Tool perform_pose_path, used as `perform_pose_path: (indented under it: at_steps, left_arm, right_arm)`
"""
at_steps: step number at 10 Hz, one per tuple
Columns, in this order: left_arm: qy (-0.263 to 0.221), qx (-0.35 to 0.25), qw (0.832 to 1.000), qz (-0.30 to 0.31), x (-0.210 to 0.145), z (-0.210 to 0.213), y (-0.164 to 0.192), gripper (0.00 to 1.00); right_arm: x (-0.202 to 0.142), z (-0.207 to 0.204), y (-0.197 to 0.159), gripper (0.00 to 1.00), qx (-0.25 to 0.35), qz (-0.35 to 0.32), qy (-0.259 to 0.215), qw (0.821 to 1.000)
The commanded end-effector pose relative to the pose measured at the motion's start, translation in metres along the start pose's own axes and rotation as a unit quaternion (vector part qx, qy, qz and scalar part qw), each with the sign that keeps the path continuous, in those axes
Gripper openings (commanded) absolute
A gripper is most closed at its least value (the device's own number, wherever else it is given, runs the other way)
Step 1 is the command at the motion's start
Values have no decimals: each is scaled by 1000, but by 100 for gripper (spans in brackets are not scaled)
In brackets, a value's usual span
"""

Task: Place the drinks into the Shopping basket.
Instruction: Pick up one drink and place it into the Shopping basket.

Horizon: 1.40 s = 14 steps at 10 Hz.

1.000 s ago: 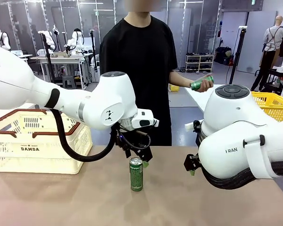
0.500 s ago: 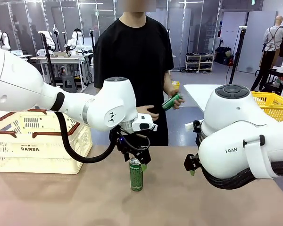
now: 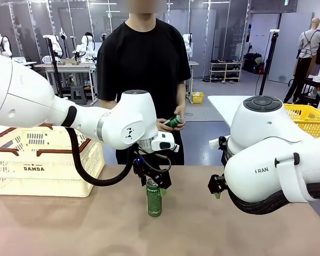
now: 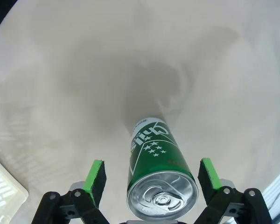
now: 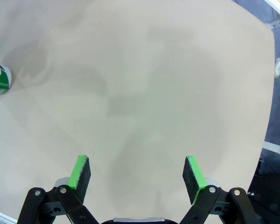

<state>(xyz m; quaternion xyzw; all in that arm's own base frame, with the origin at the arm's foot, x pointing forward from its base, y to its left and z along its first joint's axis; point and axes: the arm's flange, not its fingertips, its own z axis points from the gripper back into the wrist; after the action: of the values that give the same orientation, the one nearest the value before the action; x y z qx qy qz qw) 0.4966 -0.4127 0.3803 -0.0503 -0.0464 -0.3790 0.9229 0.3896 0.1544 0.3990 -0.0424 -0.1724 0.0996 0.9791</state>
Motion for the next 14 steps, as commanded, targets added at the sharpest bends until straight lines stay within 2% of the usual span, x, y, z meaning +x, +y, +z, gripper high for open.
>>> perform_pose_path:
  at_steps: [1,10,12,14]
  left_arm:
    - [28,21,999,-1,4,1,-1,90]
    - [35,6,999,-25,8,-5,-4,1]
    - [21,22,999,-25,6,1,-7,0]
    - [1,31,999,-20,-4,32,-2,0]
  right_arm:
    - [0,-1,0,100,2,0,1,1000]
    - [0,-1,0,100,2,0,1,1000]
    - [0,-1,0,100,2,0,1,1000]
    - [0,-1,0,100,2,0,1,1000]
